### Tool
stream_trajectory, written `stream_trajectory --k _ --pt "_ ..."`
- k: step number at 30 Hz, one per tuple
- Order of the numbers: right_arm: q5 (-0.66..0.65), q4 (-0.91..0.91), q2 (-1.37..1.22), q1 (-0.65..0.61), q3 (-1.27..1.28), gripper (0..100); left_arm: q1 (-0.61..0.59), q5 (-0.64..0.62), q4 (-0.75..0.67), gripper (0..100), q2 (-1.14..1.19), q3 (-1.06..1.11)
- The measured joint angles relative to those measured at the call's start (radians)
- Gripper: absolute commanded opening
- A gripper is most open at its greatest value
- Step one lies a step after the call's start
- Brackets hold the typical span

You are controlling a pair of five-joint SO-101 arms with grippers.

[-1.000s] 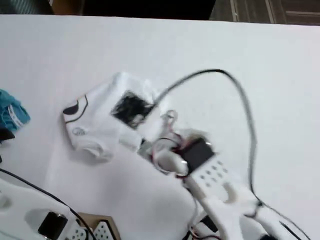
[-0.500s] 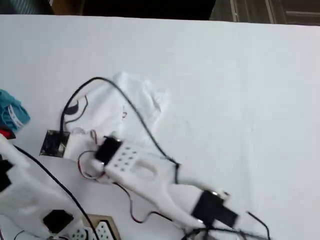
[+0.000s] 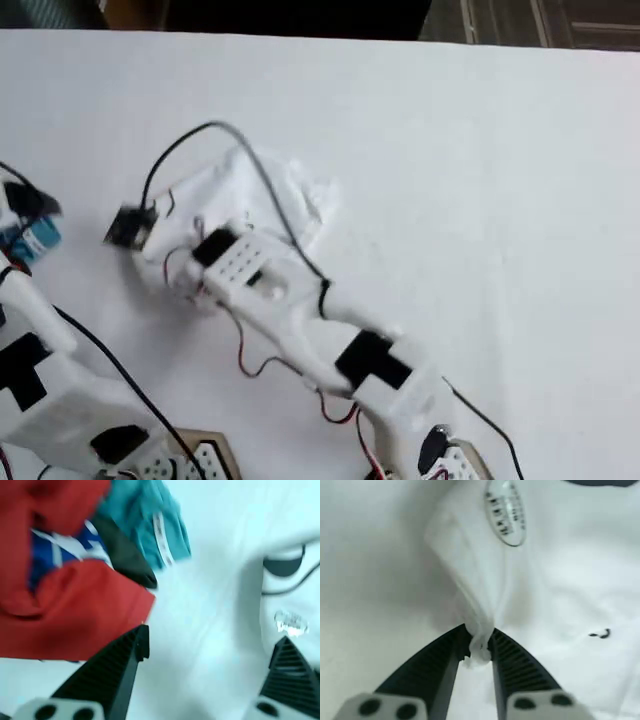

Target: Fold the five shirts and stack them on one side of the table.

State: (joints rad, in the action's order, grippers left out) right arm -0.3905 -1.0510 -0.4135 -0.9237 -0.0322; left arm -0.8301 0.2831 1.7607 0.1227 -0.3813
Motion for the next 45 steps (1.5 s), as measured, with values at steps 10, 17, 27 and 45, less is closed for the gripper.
stream_trajectory --k 10,17,27,45 --pt "0.0 0.003 0.0 0.153 -0.003 2.0 0.115 0.0 -0.132 39 0.0 0.339" --pt "-0.112 -0.003 0.189 0.345 -0.003 1.9 0.21 0.0 -0.219 39 0.0 0.446" --pt "-0.216 -0.098 0.493 0.618 -0.003 2.0 0.319 0.0 -0.373 39 0.0 0.6" --pt "-0.201 -0.167 0.468 0.793 -0.003 47.9 0.516 0.003 -0.496 39 0.0 0.704"
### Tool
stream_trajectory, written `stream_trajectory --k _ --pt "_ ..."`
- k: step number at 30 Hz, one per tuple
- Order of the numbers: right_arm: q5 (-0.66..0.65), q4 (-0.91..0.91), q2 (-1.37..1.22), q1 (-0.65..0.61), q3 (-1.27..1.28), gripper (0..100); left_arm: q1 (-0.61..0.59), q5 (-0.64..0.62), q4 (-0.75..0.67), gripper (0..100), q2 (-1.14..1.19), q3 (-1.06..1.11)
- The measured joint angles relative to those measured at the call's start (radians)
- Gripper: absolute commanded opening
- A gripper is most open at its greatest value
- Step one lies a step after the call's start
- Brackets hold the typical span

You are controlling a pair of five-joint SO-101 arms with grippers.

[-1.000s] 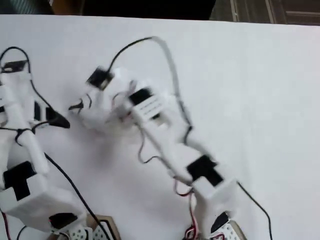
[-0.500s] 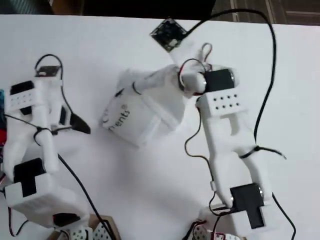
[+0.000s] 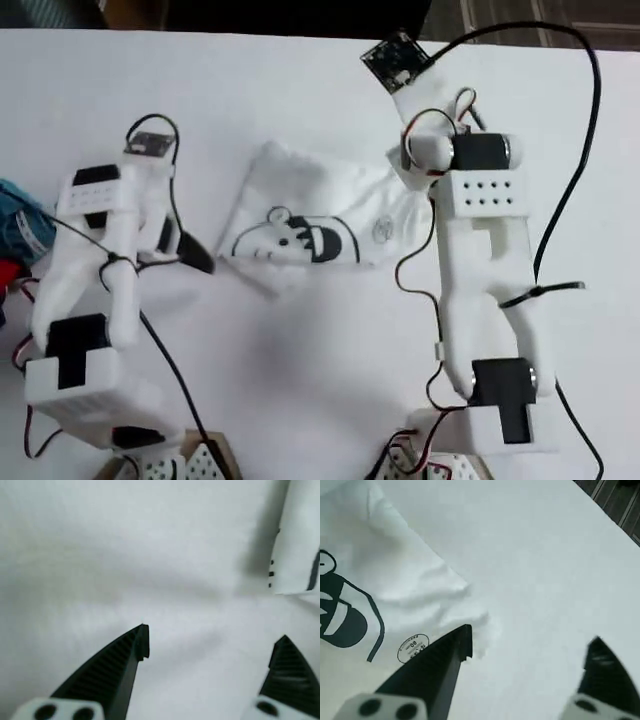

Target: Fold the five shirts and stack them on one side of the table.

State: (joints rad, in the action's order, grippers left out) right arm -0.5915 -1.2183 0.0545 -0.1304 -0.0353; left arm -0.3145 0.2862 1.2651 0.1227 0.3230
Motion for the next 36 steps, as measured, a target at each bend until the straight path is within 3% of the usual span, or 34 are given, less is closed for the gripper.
stream_trajectory --k 4,8,11,14,18,24,29,36 --pt "0.018 -0.176 0.0 -0.092 0.017 47.9 0.08 -0.003 0.018 39 0.0 0.0" --pt "0.018 -0.261 0.0 -0.209 0.083 47.9 0.252 -0.003 0.026 39 0.0 0.0" --pt "0.025 -0.261 0.003 -0.219 0.129 47.9 0.397 0.0 0.008 39 0.0 0.008" --pt "0.025 -0.261 0.003 -0.203 0.169 47.9 0.457 0.0 -0.08 39 0.006 0.034" --pt "0.025 -0.261 0.003 -0.12 0.199 47.9 0.423 0.0 -0.244 34 0.089 0.066" --pt "0.028 -0.262 0.003 0.005 0.204 47.9 0.327 0.0 -0.278 2 0.183 -0.031" --pt "0.025 -0.261 0.003 0.014 0.212 47.9 0.23 -0.006 -0.17 2 0.204 -0.209" --pt "0.026 -0.215 0.003 -0.014 0.269 47.9 0.19 -0.008 0.157 2 0.195 -0.6"
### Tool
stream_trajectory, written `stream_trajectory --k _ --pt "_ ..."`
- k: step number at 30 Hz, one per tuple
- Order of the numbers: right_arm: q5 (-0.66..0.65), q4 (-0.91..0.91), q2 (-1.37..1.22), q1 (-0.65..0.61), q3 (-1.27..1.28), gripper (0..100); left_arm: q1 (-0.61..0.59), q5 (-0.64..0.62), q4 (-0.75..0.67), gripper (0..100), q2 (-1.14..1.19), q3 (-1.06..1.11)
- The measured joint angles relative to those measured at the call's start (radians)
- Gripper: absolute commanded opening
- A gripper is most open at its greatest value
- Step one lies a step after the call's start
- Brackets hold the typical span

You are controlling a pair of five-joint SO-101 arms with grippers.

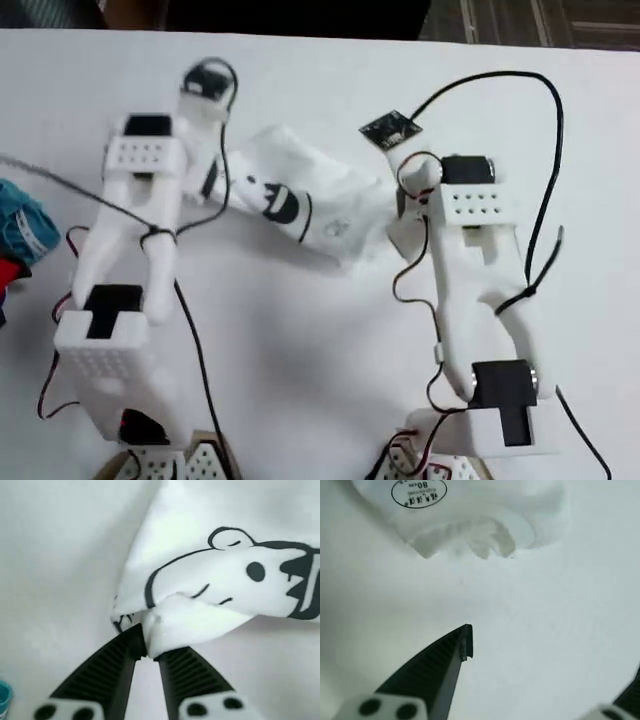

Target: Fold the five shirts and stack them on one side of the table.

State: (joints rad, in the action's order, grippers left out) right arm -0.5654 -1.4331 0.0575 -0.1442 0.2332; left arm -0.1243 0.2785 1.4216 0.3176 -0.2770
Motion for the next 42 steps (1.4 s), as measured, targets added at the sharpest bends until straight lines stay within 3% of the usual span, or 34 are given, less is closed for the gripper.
stream_trajectory --k 5,8,14,18,21,25,30,35,42 --pt "-0.002 0.014 0.0 -0.089 0.006 47.9 -0.002 -0.002 0.262 2 -0.089 -0.301" --pt "-0.002 0.014 0.0 -0.14 0.006 47.9 -0.008 -0.002 0.331 2 -0.16 -0.419" --pt "0.002 0.012 0.052 -0.219 0.012 47.9 -0.049 -0.002 0.347 2 -0.293 -0.451" --pt "0.002 -0.02 0.143 -0.341 0.017 47.0 -0.084 -0.002 0.347 2 -0.325 -0.453" --pt "-0.002 -0.028 0.203 -0.454 0.072 40.9 -0.143 -0.002 0.347 2 -0.313 -0.453" --pt "-0.002 0.095 0.213 -0.557 0.221 34.7 -0.239 -0.002 0.344 2 -0.227 -0.453" --pt "0.028 0.364 0.209 -0.585 0.334 33.0 -0.324 -0.002 0.344 2 -0.097 -0.453" --pt "0.089 0.526 0.051 -0.586 0.324 33.0 -0.334 -0.002 0.344 2 -0.038 -0.453" --pt "0.095 0.551 -0.313 -0.583 0.08 33.0 -0.338 -0.002 0.344 2 -0.038 -0.453"
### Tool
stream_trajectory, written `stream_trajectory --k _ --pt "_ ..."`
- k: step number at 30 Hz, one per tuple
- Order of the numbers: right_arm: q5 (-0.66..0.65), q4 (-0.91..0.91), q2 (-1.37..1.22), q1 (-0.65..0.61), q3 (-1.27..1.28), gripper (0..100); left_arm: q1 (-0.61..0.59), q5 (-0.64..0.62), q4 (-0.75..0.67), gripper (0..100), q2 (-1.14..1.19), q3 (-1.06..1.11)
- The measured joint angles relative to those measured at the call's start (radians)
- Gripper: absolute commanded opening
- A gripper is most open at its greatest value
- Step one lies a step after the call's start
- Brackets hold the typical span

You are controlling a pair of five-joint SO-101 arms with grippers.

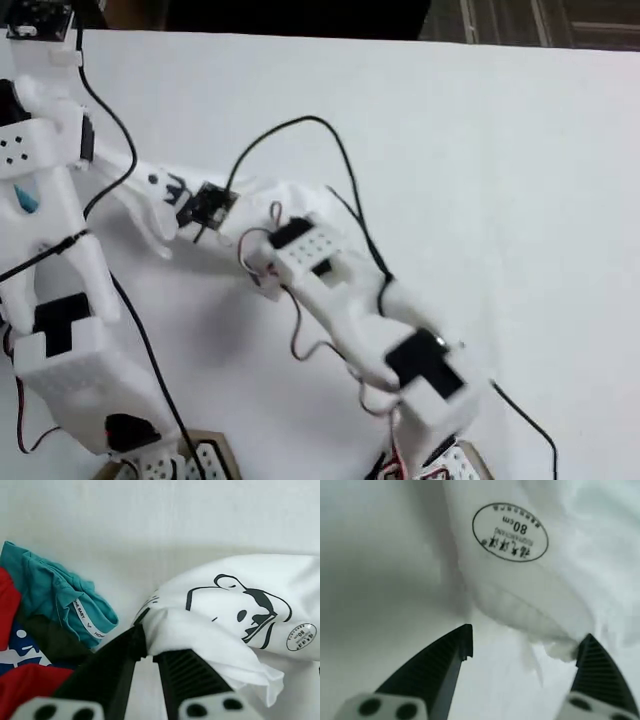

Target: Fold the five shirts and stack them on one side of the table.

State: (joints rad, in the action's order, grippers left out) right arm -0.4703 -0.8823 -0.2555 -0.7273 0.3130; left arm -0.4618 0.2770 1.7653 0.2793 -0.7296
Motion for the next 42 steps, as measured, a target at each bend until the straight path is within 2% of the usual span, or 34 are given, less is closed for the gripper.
stream_trajectory --k 5,7,10,11,12,19,29,33,37,42 --pt "0.0 -0.015 -0.184 0.021 -0.204 31.5 0.0 0.0 0.0 2 0.0 0.0" --pt "0.0 -0.048 -0.239 0.04 -0.284 23.2 0.0 0.0 0.002 2 0.0 0.0" --pt "0.0 -0.107 -0.308 0.078 -0.411 2.2 0.0 0.0 0.003 2 0.0 0.0" --pt "0.0 -0.123 -0.324 0.095 -0.453 1.2 0.0 0.0 0.003 2 0.0 0.0" --pt "0.003 -0.135 -0.338 0.115 -0.489 4.1 0.0 0.0 0.003 2 0.0 0.0" --pt "0.006 -0.272 -0.348 0.227 -0.724 2.0 0.0 0.0 0.003 2 0.0 0.0" --pt "0.006 -0.635 -0.348 0.269 -1.165 2.0 0.0 0.0 0.003 2 -0.002 0.0" --pt "0.006 -0.799 -0.328 0.269 -1.355 2.0 0.008 0.0 0.003 2 -0.081 0.0" --pt "0.006 -0.827 -0.184 0.285 -1.346 2.0 0.058 0.0 0.003 2 -0.288 0.02" --pt "0.006 -0.827 0.123 0.281 -1.097 2.0 0.107 0.0 0.005 2 -0.592 0.216"
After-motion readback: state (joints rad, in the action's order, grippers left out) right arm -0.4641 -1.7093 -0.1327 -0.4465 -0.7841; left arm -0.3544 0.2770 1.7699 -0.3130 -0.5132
